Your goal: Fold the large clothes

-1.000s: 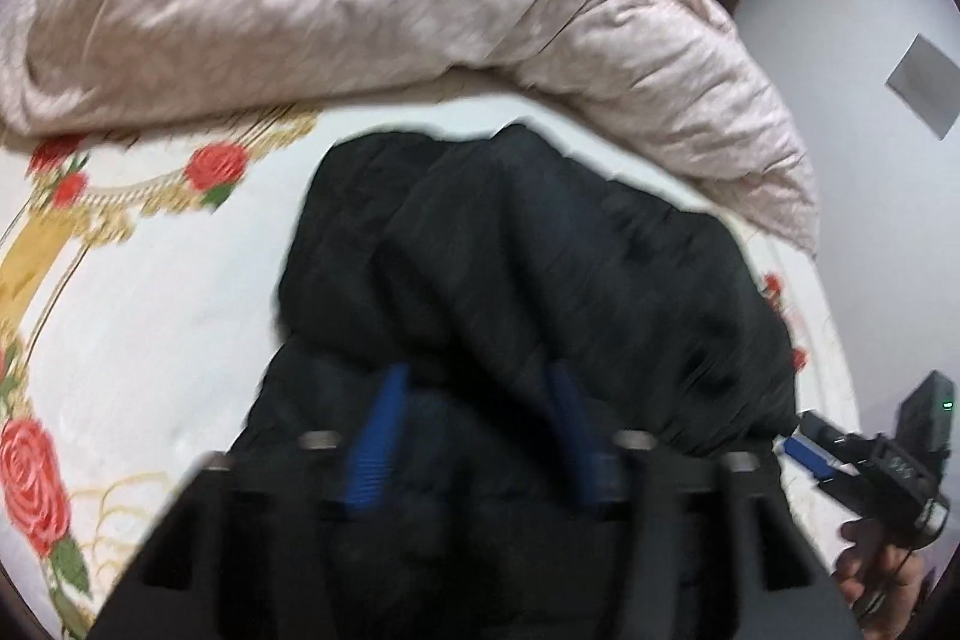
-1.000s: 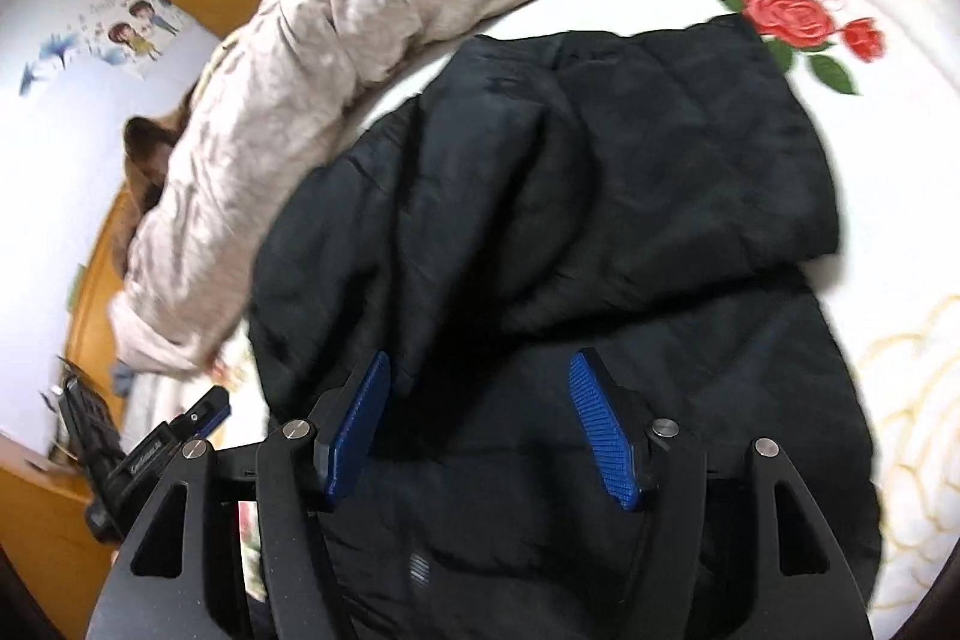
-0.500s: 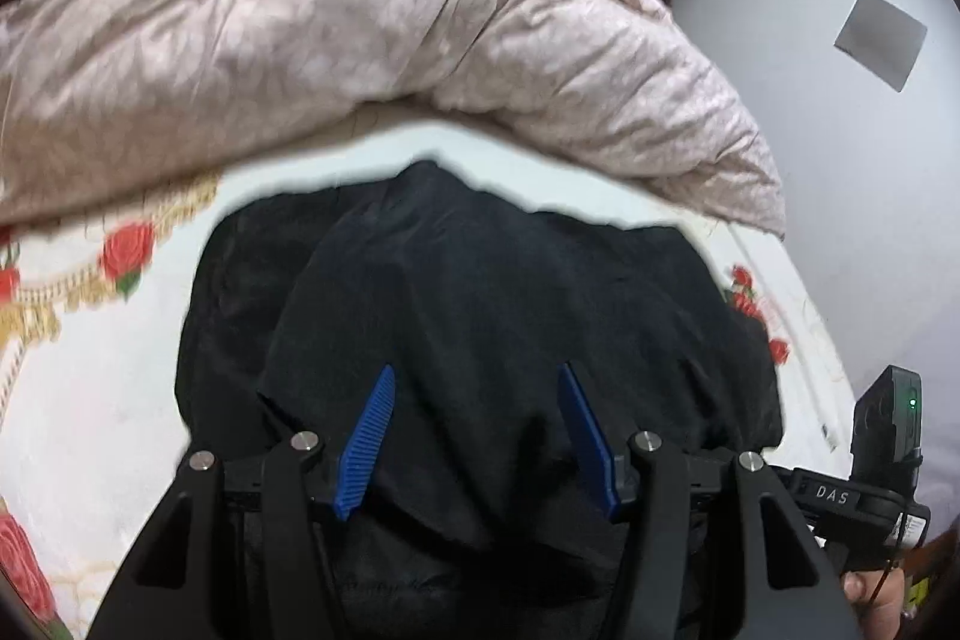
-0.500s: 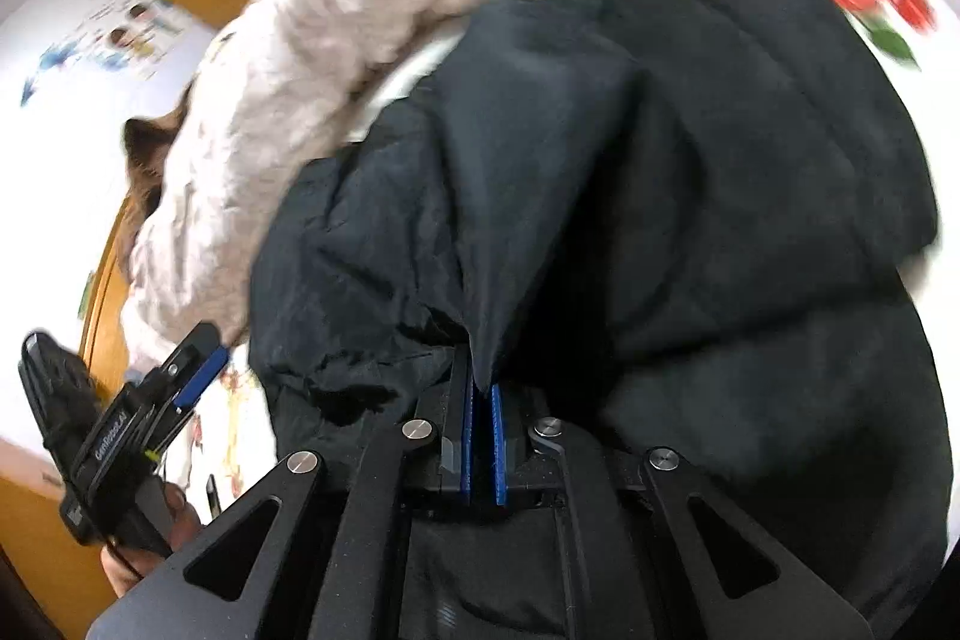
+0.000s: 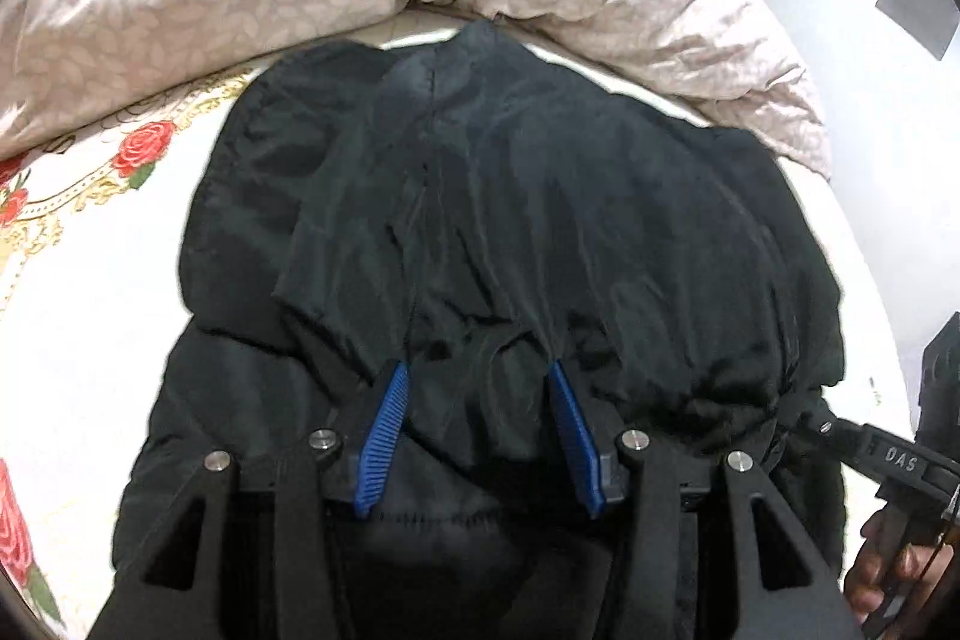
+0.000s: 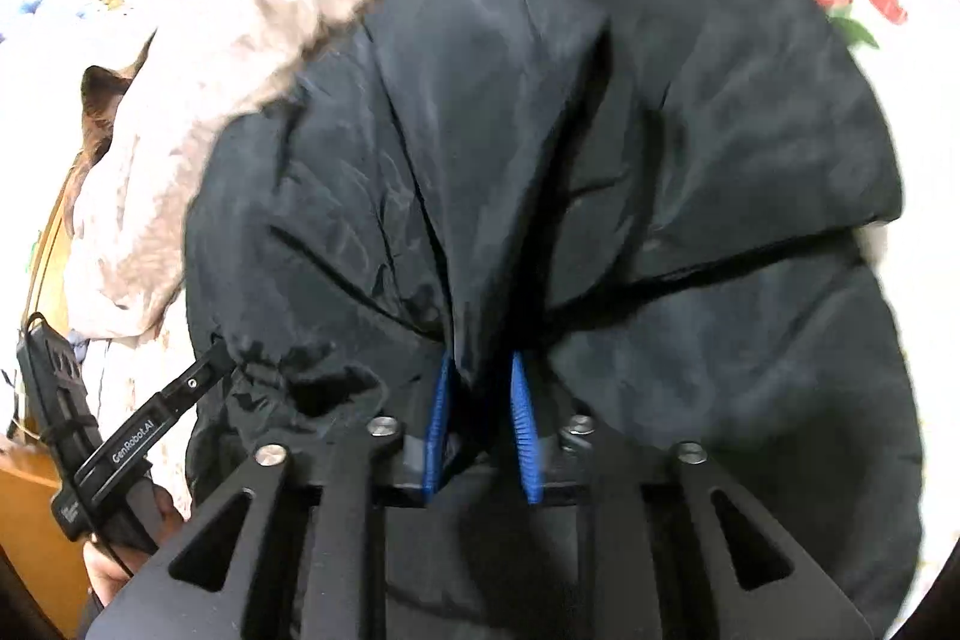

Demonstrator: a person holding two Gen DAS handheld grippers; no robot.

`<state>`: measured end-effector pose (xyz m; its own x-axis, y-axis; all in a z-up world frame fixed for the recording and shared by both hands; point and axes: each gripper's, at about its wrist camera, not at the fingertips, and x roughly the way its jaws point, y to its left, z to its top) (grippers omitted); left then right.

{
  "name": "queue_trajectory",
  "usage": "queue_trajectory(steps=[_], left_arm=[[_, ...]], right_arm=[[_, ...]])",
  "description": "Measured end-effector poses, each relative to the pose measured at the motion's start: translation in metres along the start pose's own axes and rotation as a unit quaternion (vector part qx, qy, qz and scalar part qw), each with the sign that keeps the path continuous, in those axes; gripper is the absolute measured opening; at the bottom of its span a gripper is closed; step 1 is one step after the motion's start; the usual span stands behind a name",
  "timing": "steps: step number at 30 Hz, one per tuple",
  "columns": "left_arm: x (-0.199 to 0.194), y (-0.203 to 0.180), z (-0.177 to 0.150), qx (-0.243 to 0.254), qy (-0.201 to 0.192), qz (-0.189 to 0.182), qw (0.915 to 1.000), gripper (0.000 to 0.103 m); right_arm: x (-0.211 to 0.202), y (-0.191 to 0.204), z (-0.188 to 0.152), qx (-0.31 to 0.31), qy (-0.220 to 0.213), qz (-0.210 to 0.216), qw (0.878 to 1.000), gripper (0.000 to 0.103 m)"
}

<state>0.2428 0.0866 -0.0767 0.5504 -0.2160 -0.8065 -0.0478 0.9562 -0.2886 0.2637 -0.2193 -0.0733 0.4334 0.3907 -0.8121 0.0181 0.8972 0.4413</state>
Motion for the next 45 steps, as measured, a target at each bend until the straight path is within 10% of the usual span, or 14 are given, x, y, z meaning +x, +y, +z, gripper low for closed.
queue_trajectory(steps=[9, 15, 22, 27, 37, 45], left_arm=[[-0.011, -0.009, 0.057, 0.026, -0.076, 0.016, 0.9966, 0.052], [0.055, 0.014, 0.043, 0.018, -0.030, 0.043, 0.9985, 0.051], [0.043, 0.007, 0.040, 0.028, -0.030, 0.063, 0.9972, 0.048], [-0.002, -0.011, 0.078, 0.060, -0.107, 0.043, 0.9915, 0.048], [0.102, -0.002, 0.111, 0.072, -0.063, 0.068, 0.9931, 0.050], [0.090, -0.009, 0.104, 0.076, -0.069, 0.076, 0.9918, 0.049]], right_arm=[[-0.035, 0.034, 0.056, -0.075, -0.102, -0.023, 0.992, 0.024], [0.029, -0.010, 0.071, -0.083, -0.068, -0.079, 0.991, 0.017], [0.028, -0.014, 0.067, -0.087, -0.077, -0.100, 0.988, 0.016], [-0.015, 0.014, 0.091, -0.098, -0.124, -0.068, 0.985, 0.019], [0.081, 0.008, 0.140, -0.102, -0.060, -0.108, 0.987, 0.019], [0.066, 0.008, 0.137, -0.094, -0.072, -0.111, 0.987, 0.022]])
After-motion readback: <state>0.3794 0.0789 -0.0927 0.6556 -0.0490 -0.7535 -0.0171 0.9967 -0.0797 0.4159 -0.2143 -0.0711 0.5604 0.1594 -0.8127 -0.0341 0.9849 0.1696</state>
